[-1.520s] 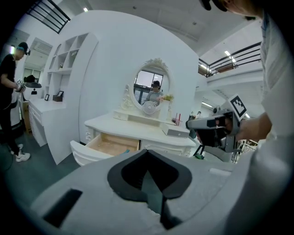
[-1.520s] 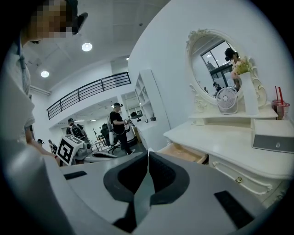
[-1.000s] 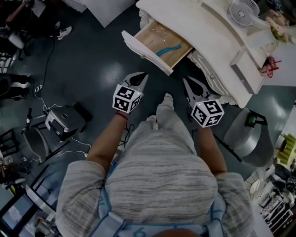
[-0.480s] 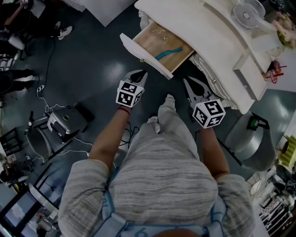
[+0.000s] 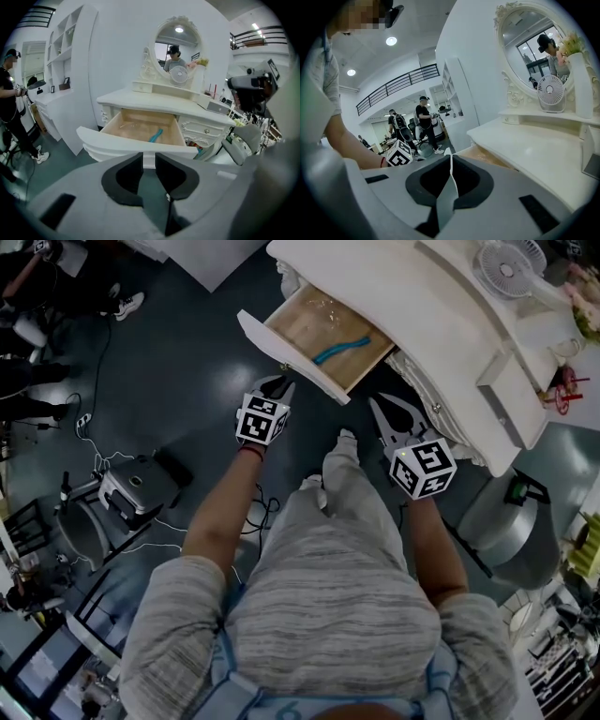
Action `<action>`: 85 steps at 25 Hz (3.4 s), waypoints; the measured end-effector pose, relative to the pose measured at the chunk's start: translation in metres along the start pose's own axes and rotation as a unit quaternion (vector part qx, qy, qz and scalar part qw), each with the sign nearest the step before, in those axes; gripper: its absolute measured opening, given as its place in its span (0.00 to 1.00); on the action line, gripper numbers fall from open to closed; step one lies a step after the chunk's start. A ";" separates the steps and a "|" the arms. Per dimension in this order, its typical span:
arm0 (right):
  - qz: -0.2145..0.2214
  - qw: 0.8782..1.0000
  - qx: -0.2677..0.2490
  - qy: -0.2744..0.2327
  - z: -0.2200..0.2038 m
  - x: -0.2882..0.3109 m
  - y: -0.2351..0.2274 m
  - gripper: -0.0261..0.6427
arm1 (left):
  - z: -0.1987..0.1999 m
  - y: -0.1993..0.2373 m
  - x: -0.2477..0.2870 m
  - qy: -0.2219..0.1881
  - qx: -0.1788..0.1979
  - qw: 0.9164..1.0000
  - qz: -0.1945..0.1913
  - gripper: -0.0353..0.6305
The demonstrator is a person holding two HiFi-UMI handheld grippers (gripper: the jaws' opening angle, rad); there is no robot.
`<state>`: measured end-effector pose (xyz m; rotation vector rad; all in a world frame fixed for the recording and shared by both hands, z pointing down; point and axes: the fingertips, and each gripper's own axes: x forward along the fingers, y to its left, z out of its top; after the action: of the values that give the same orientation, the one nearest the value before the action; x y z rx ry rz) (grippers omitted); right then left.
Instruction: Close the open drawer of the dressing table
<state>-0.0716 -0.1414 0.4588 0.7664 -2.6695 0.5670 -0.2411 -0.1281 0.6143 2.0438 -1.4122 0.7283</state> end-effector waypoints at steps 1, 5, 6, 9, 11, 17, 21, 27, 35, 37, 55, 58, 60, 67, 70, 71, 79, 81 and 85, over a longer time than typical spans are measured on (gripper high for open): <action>0.000 1.000 0.001 0.000 -0.001 0.001 -0.002 0.06 | -0.001 0.002 0.004 0.005 0.000 1.000 0.001 0.17; 0.000 1.000 0.004 0.000 -0.002 0.005 -0.008 0.06 | -0.008 0.012 0.017 0.023 0.002 1.000 0.006 0.19; -0.001 1.000 0.005 0.001 -0.003 0.006 -0.010 0.06 | -0.010 0.014 0.020 0.028 0.003 1.000 0.008 0.19; -0.003 1.000 0.007 0.004 -0.006 0.007 -0.016 0.06 | -0.017 0.019 0.030 0.043 0.002 0.999 0.010 0.20; -0.004 1.000 0.009 0.007 -0.008 0.008 -0.020 0.06 | -0.021 0.022 0.036 0.051 0.001 0.999 0.013 0.21; -0.005 1.000 0.011 0.013 -0.010 0.013 -0.031 0.06 | -0.028 0.034 0.053 0.069 -0.004 0.997 0.022 0.21; -0.004 1.000 0.011 0.015 -0.009 0.021 -0.035 0.06 | -0.033 0.044 0.061 0.080 -0.006 0.996 0.025 0.24; -0.002 1.000 0.013 0.018 -0.007 0.031 -0.035 0.06 | -0.045 0.057 0.074 0.102 0.003 0.994 0.027 0.26; -0.009 1.000 0.018 0.023 -0.009 0.031 -0.044 0.06 | -0.060 0.065 0.089 0.140 0.010 0.989 0.044 0.25; -0.012 0.999 0.019 0.024 -0.010 0.031 -0.047 0.06 | -0.059 0.066 0.091 0.140 0.014 0.989 0.045 0.25; -0.034 0.999 0.027 0.018 -0.002 0.039 -0.069 0.06 | -0.022 0.062 0.126 0.137 0.016 0.990 0.017 0.24; -0.038 0.999 0.027 0.016 0.001 0.039 -0.074 0.06 | -0.011 0.061 0.136 0.136 0.021 0.990 0.015 0.24; -0.042 0.999 0.028 0.014 0.002 0.038 -0.078 0.06 | -0.006 0.060 0.143 0.136 0.023 0.990 0.012 0.24; -0.057 0.998 0.034 0.012 0.002 0.031 -0.098 0.06 | 0.020 0.056 0.165 0.129 0.032 0.991 0.015 0.24; -0.063 0.997 0.038 0.011 0.002 0.029 -0.108 0.06 | 0.029 0.055 0.178 0.125 0.036 0.991 0.012 0.24; -0.066 0.997 0.039 0.011 0.002 0.028 -0.112 0.06 | 0.033 0.055 0.181 0.125 0.038 0.991 0.011 0.24; -0.080 0.996 0.043 0.008 0.005 0.028 -0.133 0.06 | 0.061 0.051 0.209 0.113 0.039 0.993 0.001 0.24; -0.082 0.996 0.045 0.008 0.005 0.028 -0.137 0.06 | 0.064 0.050 0.215 0.115 0.037 0.993 0.000 0.24; -0.084 0.995 0.048 0.007 0.007 0.031 -0.145 0.06 | 0.077 0.048 0.224 0.107 0.038 0.994 -0.003 0.24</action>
<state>-0.0169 -0.2704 0.5061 1.0001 -2.5488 0.6564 -0.2095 -0.3419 0.7230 1.9595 -1.2730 0.9803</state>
